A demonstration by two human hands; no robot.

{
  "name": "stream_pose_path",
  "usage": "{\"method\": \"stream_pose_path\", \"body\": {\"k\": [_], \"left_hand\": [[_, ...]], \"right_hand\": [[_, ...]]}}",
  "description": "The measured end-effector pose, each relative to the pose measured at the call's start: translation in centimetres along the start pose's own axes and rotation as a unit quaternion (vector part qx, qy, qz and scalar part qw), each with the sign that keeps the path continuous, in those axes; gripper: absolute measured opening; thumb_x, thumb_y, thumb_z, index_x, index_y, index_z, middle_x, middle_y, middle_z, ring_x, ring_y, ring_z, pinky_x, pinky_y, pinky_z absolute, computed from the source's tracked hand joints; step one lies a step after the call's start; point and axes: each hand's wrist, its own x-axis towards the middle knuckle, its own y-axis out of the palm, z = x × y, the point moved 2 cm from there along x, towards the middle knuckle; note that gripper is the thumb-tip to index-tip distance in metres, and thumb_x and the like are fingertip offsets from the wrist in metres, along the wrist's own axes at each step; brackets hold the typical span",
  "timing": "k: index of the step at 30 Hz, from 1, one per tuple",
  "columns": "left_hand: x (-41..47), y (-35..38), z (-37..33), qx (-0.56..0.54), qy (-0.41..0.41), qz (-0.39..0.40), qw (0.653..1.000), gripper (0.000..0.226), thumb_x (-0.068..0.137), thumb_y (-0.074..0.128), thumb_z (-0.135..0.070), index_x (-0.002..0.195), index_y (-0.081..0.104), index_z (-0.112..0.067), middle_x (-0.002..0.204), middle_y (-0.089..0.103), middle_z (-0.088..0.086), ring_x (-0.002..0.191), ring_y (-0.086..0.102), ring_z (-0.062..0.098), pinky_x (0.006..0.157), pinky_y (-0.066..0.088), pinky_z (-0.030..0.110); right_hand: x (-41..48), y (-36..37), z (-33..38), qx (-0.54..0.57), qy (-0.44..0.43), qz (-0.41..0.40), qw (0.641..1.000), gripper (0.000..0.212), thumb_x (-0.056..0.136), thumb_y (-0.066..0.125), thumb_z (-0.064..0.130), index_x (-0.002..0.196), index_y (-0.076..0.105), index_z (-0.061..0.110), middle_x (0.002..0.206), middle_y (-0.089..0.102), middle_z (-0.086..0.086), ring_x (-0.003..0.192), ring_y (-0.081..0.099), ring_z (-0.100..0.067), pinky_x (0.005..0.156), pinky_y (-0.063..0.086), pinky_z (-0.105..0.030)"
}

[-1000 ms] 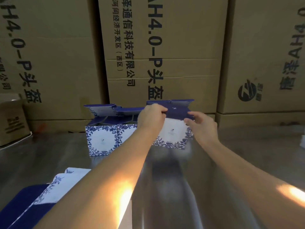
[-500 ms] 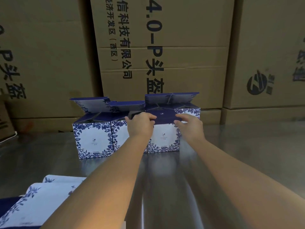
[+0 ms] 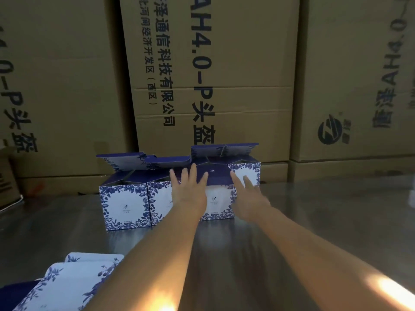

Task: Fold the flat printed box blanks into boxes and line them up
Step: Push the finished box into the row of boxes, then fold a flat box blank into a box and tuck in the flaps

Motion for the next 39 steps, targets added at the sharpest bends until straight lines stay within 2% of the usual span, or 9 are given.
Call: {"method": "stream_pose_path", "body": {"k": [3, 9, 12, 20, 24, 26, 29, 33, 39], "left_hand": [[-2.8, -1.5, 1.4, -0.063, 0.022, 0.060, 0.996, 0.076, 0.098, 0.040, -0.040, 0.149, -0.014, -0.027, 0.157, -0.018, 0.008, 0.145, -0.010, 0.029, 0.115, -0.004, 0.054], [-11.6, -4.7, 4.9, -0.089, 0.029, 0.144, 0.985, 0.075, 0.095, 0.044, -0.044, 0.151, -0.005, -0.028, 0.159, -0.009, 0.005, 0.146, -0.006, 0.027, 0.116, 0.000, 0.050], [-17.0, -5.5, 5.8, -0.133, 0.007, 0.146, 0.980, 0.072, 0.095, 0.043, -0.048, 0.151, 0.004, -0.027, 0.159, 0.003, 0.005, 0.146, 0.004, 0.026, 0.116, 0.010, 0.046], [-28.0, -4.6, 6.7, -0.204, -0.066, 0.117, 0.970, 0.054, 0.097, 0.032, -0.039, 0.148, 0.025, -0.022, 0.156, 0.022, 0.003, 0.143, 0.018, 0.022, 0.117, 0.012, 0.046], [-30.3, -4.2, 7.8, -0.238, -0.113, 0.081, 0.961, 0.043, 0.097, 0.032, -0.035, 0.134, 0.045, -0.018, 0.142, 0.044, 0.005, 0.128, 0.040, 0.024, 0.108, 0.027, 0.042], [-31.5, -3.1, 7.8, -0.218, -0.104, 0.080, 0.967, 0.040, 0.097, 0.031, -0.033, 0.131, 0.047, -0.019, 0.135, 0.049, 0.006, 0.122, 0.045, 0.024, 0.103, 0.034, 0.036], [-32.7, -2.0, 7.4, -0.199, -0.100, 0.038, 0.974, 0.039, 0.096, 0.033, -0.030, 0.129, 0.050, -0.020, 0.129, 0.053, 0.003, 0.116, 0.050, 0.021, 0.098, 0.036, 0.032], [-32.6, -2.1, 7.2, -0.207, -0.103, 0.020, 0.973, 0.040, 0.094, 0.035, -0.029, 0.130, 0.050, -0.020, 0.129, 0.054, 0.005, 0.115, 0.050, 0.022, 0.097, 0.036, 0.034], [-32.3, -1.7, 7.3, -0.215, -0.111, 0.020, 0.970, 0.038, 0.093, 0.035, -0.024, 0.127, 0.051, -0.016, 0.129, 0.053, 0.007, 0.116, 0.049, 0.025, 0.098, 0.037, 0.035]], "right_hand": [[-2.9, -1.7, 0.1, 0.030, 0.008, -0.009, 0.999, 0.085, 0.095, 0.046, 0.027, 0.146, -0.021, 0.037, 0.160, -0.012, -0.003, 0.145, 0.006, -0.031, 0.110, 0.023, -0.046], [-11.7, -3.2, 0.1, 0.139, -0.023, 0.009, 0.990, 0.080, 0.090, 0.053, 0.030, 0.152, 0.002, 0.022, 0.159, 0.007, -0.008, 0.145, 0.011, -0.028, 0.114, 0.024, -0.041], [-17.4, -2.5, 0.9, 0.187, -0.034, 0.012, 0.982, 0.070, 0.088, 0.055, 0.026, 0.149, 0.019, 0.019, 0.150, 0.028, -0.009, 0.136, 0.032, -0.025, 0.109, 0.031, -0.030], [-29.6, 1.3, 5.1, 0.208, -0.101, -0.004, 0.973, 0.055, 0.091, 0.053, 0.027, 0.143, 0.036, 0.021, 0.143, 0.043, -0.001, 0.132, 0.038, -0.015, 0.106, 0.025, -0.021], [-32.9, 2.6, 6.5, 0.220, -0.099, -0.034, 0.970, 0.024, 0.094, 0.050, 0.036, 0.099, 0.068, 0.021, 0.104, 0.067, 0.002, 0.101, 0.057, -0.014, 0.090, 0.038, -0.023], [-33.7, 3.0, 7.0, 0.218, -0.091, -0.042, 0.971, 0.049, 0.093, 0.049, 0.047, 0.054, 0.051, 0.017, 0.058, 0.052, 0.002, 0.064, 0.049, -0.016, 0.067, 0.037, -0.029], [-34.2, 3.4, 7.7, 0.208, -0.082, -0.044, 0.974, 0.066, 0.088, 0.049, 0.059, 0.046, 0.028, 0.012, 0.044, 0.029, 0.000, 0.048, 0.032, -0.014, 0.051, 0.026, -0.022], [-34.2, 3.8, 8.6, 0.201, -0.063, 0.004, 0.978, 0.069, 0.076, 0.050, 0.073, 0.043, 0.037, 0.014, 0.040, 0.036, 0.003, 0.044, 0.039, -0.006, 0.060, 0.030, -0.019], [-34.0, 4.1, 10.2, 0.196, -0.040, 0.031, 0.979, 0.055, 0.067, 0.059, 0.071, 0.054, 0.044, 0.019, 0.056, 0.050, 0.009, 0.073, 0.058, -0.013, 0.087, 0.038, -0.030]]}}
